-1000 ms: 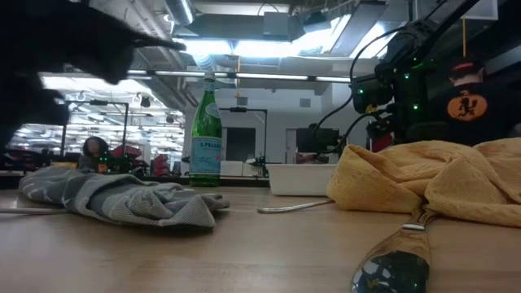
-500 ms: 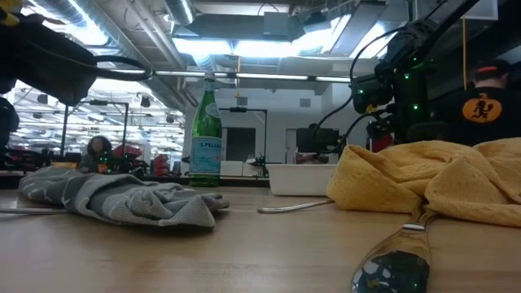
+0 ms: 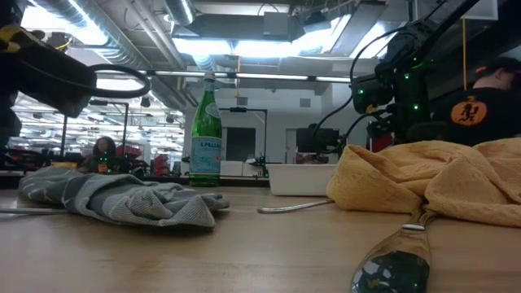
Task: Sort silverware
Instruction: Put the silver spoon into the cutlery tray
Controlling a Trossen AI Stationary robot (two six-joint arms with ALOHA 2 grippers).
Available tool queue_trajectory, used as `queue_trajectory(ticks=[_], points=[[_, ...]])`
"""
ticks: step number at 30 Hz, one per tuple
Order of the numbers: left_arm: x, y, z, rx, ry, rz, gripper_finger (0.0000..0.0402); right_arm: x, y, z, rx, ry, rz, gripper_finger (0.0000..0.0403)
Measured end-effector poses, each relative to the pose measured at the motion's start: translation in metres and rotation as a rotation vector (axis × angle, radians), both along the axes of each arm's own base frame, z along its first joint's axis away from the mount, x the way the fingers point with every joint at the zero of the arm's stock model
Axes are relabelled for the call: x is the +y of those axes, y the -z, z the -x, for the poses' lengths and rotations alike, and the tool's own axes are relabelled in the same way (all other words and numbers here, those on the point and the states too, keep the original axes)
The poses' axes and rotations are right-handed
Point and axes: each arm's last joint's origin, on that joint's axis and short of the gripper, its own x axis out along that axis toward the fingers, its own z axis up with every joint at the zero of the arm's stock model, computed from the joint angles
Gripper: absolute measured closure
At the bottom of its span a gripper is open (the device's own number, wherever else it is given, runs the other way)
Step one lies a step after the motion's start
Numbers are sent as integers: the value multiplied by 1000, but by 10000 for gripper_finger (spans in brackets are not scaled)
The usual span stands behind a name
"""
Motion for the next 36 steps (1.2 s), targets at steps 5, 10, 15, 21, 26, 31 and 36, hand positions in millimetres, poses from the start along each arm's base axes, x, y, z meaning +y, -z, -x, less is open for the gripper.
queue_trajectory(ticks=[5, 10, 15, 21, 26, 31, 36], points=[[3, 0, 1, 22, -17, -8, 287, 0, -2, 0, 6, 0, -4, 259], [5, -3, 0, 28, -41, -9, 353, -3, -13, -4, 3, -1, -2, 259], [6, -5, -3, 31, -81, -4, 392, -7, -28, -10, -11, -1, 7, 259], [-1, -11, -10, 21, -69, 73, 394, -12, -51, -18, -47, -13, 32, 259], [-7, -21, -15, 33, -45, 142, 394, -17, -72, -25, -94, -19, 64, 259], [-15, -38, -25, -2, 15, 212, 398, -22, -93, -32, -149, -44, 104, 259], [-24, -61, -37, -88, 79, 261, 397, -24, -114, -36, -184, -67, 131, 259]])
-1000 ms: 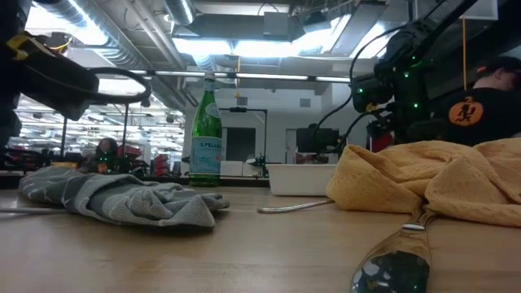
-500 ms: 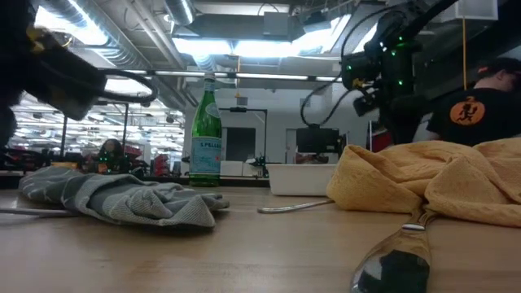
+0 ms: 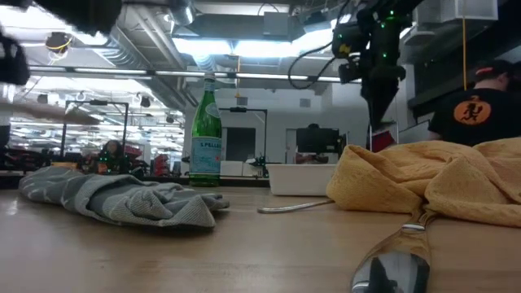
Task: Sort silverware
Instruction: Put the silver spoon into the cutlery tray
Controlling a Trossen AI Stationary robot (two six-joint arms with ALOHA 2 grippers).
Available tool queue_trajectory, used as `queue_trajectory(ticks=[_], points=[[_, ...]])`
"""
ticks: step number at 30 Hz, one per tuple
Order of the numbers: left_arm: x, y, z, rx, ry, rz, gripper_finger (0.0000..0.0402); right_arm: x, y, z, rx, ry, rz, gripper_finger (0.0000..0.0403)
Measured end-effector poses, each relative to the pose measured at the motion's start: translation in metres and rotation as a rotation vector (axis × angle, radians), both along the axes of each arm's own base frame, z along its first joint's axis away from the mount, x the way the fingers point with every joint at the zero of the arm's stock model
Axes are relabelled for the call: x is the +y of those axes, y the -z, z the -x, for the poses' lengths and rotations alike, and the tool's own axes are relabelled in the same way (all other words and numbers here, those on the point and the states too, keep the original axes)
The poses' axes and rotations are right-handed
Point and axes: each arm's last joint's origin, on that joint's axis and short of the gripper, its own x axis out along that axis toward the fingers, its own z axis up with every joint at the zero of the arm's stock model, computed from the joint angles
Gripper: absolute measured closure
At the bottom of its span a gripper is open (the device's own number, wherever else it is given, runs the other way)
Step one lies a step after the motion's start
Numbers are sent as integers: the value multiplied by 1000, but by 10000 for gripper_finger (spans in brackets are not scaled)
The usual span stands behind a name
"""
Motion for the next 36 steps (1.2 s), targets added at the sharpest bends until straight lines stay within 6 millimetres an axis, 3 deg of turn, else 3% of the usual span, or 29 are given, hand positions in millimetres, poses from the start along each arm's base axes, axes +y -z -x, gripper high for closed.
queue_trajectory(ticks=[5, 10, 19, 25, 30, 36], points=[[9, -15, -17, -131, -23, -67, 396, 1, -20, 1, 1, -11, 2, 259], [47, -21, -49, -375, -48, -289, 397, 2, -33, 4, 9, -11, -3, 259], [167, -52, -119, -876, 32, -832, 397, 4, -51, 6, 3, -10, 1, 259], [245, -62, -142, -1084, -96, -1038, 397, 7, -63, 11, 11, 5, -6, 259], [290, -40, -155, -1203, -129, -1028, 396, 9, -81, 15, -1, 8, 9, 259], [321, -1, -171, -1264, -110, -1041, 397, 11, -109, 17, -83, 32, 57, 259]])
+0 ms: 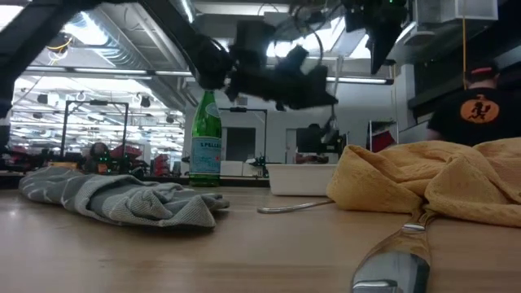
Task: Sort silverware
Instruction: Put the silver spoon into the cutlery tray
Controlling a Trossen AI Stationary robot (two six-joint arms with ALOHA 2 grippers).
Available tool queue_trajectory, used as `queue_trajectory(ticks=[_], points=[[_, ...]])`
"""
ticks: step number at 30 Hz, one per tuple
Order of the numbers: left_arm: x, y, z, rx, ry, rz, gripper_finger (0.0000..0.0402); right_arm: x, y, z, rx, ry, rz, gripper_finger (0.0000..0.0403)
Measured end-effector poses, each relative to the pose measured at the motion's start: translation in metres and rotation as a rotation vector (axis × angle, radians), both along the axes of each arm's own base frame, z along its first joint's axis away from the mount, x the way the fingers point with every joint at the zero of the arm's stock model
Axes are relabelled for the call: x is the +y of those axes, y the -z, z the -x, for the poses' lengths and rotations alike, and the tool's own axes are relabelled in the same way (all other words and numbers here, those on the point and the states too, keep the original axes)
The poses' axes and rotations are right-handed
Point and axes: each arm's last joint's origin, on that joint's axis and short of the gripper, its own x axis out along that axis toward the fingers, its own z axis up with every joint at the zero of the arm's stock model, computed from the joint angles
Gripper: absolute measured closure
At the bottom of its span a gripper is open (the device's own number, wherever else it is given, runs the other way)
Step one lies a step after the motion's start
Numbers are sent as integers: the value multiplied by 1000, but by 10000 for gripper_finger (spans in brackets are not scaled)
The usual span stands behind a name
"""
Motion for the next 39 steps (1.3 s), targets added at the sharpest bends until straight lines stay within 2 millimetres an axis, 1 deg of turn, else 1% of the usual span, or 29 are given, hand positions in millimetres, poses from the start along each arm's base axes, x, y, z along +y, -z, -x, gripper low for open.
queue_trajectory(ticks=[3, 5, 8, 12, 17, 19, 28, 33, 39], points=[[13, 14, -15, 24, 8, -45, 394, 1, -12, 1, -41, 0, 28, 259], [20, 18, -27, 25, 38, -76, 393, 0, -18, 0, -74, 0, 50, 259], [26, 26, -43, 22, 85, -103, 392, 0, -22, 0, -95, 0, 64, 259], [30, 36, -54, 120, 104, -135, 392, 0, -22, 0, -100, 0, 67, 259], [34, 46, -52, 258, 119, -181, 391, 0, -22, -1, -101, 0, 68, 259], [37, 48, -50, 286, 121, -187, 391, 0, -22, -1, -102, 0, 68, 259], [42, 50, -48, 313, 116, -176, 386, 0, -22, -1, -106, -3, 62, 259], [42, 51, -47, 327, 115, -170, 368, 0, -22, -1, -106, -3, 62, 259], [45, 53, -46, 329, 84, -146, 334, 0, -22, -1, -106, -3, 62, 259]])
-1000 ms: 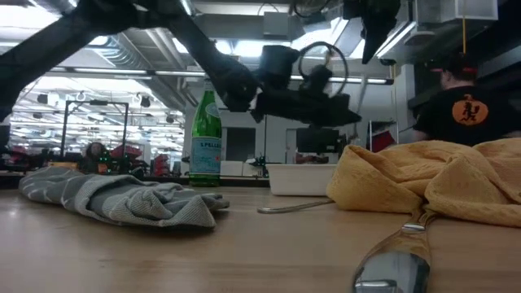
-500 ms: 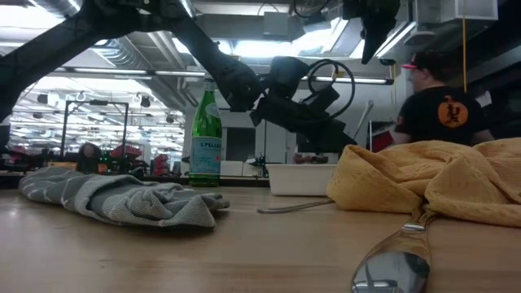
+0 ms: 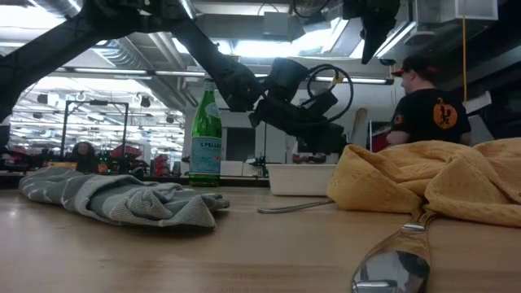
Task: Sort silverware
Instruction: Put the silver spoon into the cutlery tray
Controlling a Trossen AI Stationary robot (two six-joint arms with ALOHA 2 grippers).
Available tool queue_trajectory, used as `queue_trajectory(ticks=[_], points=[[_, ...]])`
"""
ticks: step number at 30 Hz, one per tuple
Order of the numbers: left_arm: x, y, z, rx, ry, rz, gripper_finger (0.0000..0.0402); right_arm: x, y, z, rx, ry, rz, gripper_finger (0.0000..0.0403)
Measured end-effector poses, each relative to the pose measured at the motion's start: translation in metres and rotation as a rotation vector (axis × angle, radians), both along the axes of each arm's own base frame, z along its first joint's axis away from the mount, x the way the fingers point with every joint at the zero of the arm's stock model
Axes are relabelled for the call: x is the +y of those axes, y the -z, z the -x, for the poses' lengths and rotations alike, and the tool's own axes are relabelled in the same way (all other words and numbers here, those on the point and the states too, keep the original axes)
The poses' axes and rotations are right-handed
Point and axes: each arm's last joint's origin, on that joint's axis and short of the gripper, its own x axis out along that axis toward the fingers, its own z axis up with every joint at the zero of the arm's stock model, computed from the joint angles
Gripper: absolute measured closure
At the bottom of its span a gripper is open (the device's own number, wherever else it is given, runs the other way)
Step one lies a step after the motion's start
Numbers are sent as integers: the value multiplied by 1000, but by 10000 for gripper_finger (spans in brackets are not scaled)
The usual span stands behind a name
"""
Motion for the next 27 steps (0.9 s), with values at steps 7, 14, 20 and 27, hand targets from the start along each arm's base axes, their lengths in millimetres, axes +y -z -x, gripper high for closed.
queue_trajectory(ticks=[7, 14, 20, 27], points=[[7, 0, 2, -26, -39, 61, 303, 0, 0, 0, -12, 42, -15, 259], [6, -1, 2, -35, -46, 86, 304, 2, 1, -1, -54, 52, -85, 259], [0, -1, 0, -54, -55, 144, 305, 2, 9, -4, -54, 33, -145, 259], [-19, -15, -4, -88, -33, 188, 306, 2, 26, -6, -15, 66, -222, 259]])
